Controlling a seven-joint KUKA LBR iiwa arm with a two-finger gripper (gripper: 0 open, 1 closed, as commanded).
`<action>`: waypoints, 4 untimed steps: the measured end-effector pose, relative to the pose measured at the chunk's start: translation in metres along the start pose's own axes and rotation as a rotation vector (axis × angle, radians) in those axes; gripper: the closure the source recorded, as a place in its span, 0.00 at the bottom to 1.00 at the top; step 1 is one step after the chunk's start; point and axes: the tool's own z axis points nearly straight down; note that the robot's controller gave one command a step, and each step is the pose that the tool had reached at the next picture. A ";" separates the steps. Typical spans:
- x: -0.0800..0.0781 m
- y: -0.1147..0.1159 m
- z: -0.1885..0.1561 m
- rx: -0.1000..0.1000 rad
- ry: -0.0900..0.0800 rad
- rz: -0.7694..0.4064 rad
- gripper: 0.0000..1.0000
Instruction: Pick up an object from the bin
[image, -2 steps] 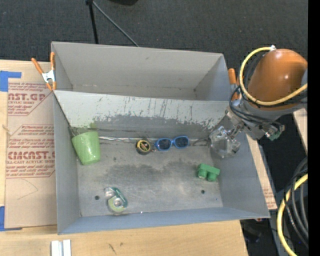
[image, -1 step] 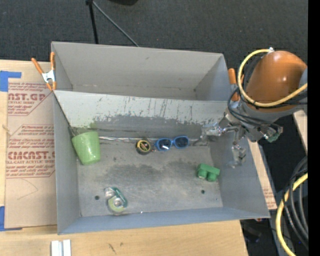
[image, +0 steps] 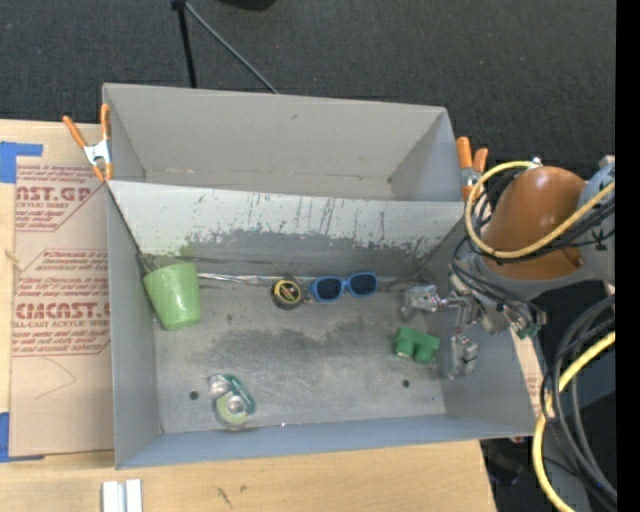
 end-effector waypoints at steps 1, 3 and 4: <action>0.011 0.001 0.023 0.001 -0.004 0.145 0.00; 0.011 0.001 0.023 0.003 -0.004 0.144 0.00; 0.042 0.053 0.023 0.001 -0.005 0.492 0.00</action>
Offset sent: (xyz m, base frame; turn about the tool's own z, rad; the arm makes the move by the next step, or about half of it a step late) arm -0.0107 -0.0046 -0.0222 0.1438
